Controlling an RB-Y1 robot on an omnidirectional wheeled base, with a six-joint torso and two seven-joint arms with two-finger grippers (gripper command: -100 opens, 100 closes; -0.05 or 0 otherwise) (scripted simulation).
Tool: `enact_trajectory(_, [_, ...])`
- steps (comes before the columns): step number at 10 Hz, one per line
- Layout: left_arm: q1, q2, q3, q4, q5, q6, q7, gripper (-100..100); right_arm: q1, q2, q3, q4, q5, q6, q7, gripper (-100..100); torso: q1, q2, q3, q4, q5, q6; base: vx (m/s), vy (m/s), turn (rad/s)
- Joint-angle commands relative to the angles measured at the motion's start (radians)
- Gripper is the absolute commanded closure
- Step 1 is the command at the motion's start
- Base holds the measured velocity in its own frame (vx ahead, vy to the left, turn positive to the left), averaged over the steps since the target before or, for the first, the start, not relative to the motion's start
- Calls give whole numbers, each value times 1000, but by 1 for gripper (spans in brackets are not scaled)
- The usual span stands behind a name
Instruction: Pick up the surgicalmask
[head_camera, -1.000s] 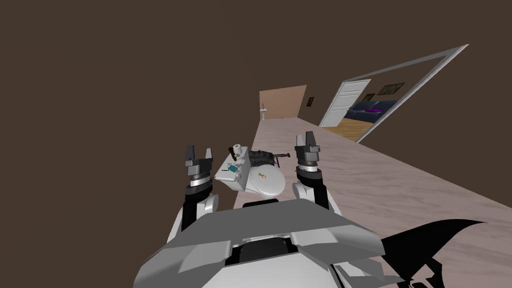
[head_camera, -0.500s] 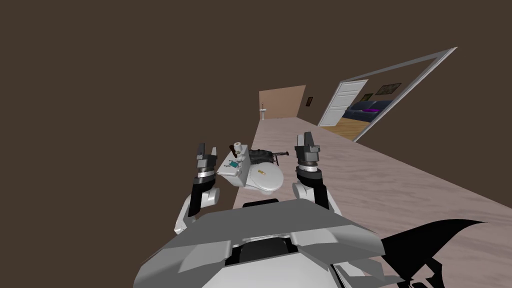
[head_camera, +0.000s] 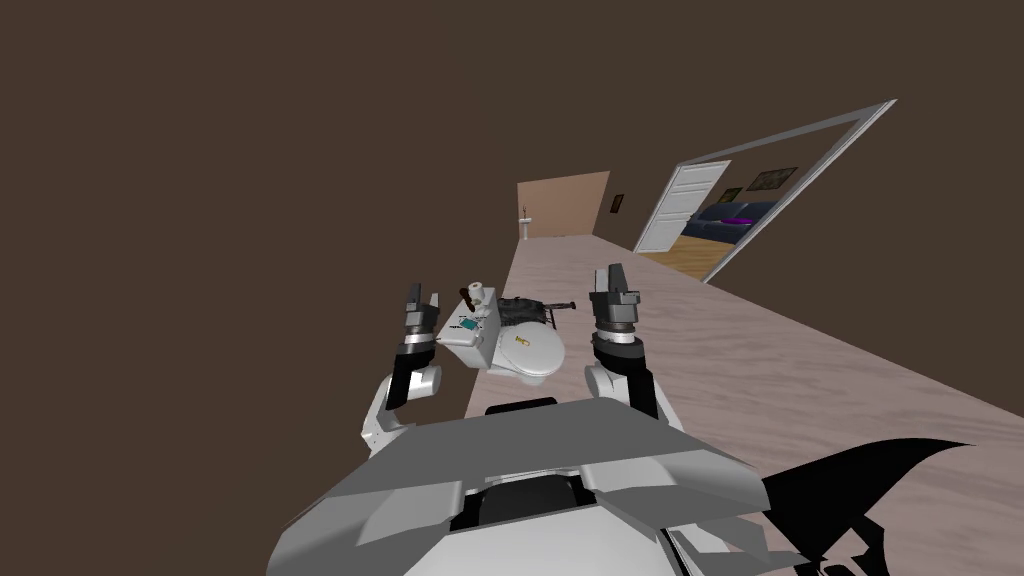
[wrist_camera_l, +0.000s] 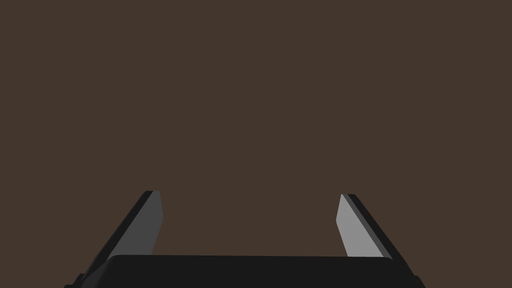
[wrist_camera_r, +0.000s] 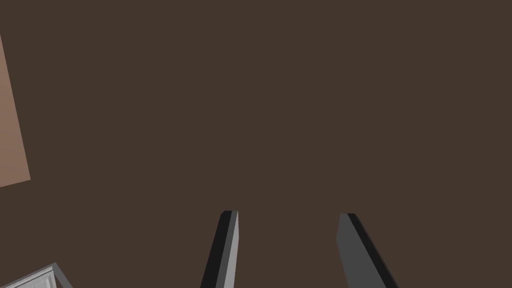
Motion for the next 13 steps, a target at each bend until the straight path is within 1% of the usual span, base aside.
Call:
enact_trajectory(1, [-50, 13, 5, 50, 3, 33, -7, -100, 0, 0, 0, 0, 0, 0, 0, 0, 0, 0, 0, 0, 0, 0, -96, 0, -6])
enact_trajectory(2, [-56, 13, 5, 68, 3, 33, -7, -100, 0, 0, 0, 0, 0, 0, 0, 0, 0, 1, 0, 0, 0, 0, -77, 4, -10])
enact_trajectory(3, [-95, 27, 13, 102, 7, 68, -12, -100, 0, 0, 0, 0, 0, 0, 0, 0, 0, 0, 0, 0, 0, 0, -73, -8, -11])
enact_trajectory(4, [-108, 27, 13, 125, 7, 68, -12, -100, 0, 0, 0, 0, 0, 0, 0, 0, -1, 0, 0, 0, 0, 0, -64, -7, -5])
enact_trajectory(5, [-149, 40, 21, 159, 11, 106, -18, -100, 0, 0, 0, 0, 0, 0, 0, 0, -1, -1, 0, 0, 0, 0, -90, 8, -12])
enact_trajectory(6, [-162, 40, 21, 184, 11, 106, -18, -100, 0, 0, 0, 0, 0, 0, 0, 0, 0, 0, 0, 0, 0, 0, -79, 9, -9])
enact_trajectory(7, [-196, 53, 30, 217, 14, 146, -25, -100, 0, 0, 0, 0, 0, 0, 0, 0, 0, 0, 0, 0, 0, 0, -88, -1, -10])
enact_trajectory(8, [-218, 53, 30, 235, 14, 147, -25, -100, 0, 0, 0, 0, 0, 0, 0, 0, 0, 0, 0, 0, 0, 0, -73, -3, -5])
enact_trajectory(9, [-258, 66, 39, 269, 18, 190, -32, -100, 0, 0, 0, 0, 0, 0, 0, 0, -1, 0, 0, 0, 0, 0, -78, 0, -12])
enact_trajectory(10, [-275, 66, 39, 303, 18, 190, -32, -100, 0, 0, 0, 0, 0, 0, 0, 0, 0, 0, 0, 0, 0, 0, -62, 2, -7])
enact_trajectory(11, [-275, 66, 39, 311, 18, 190, -32, -100, 0, 0, 0, 0, 0, 0, 0, 0, 0, -1, -1, 0, 0, 0, -23, -1, -1])
enact_trajectory(12, [-328, 77, 49, 354, 22, 235, -40, -100, 0, 0, 0, 0, 0, 0, 0, 0, 0, -3, -2, -1, 0, 0, -53, -5, -8])
enact_trajectory(13, [-332, 77, 49, 377, 22, 235, -40, -100, 0, 0, 0, 0, 0, 0, 0, 0, -1, -2, -1, 0, 0, 0, -57, -9, -10])
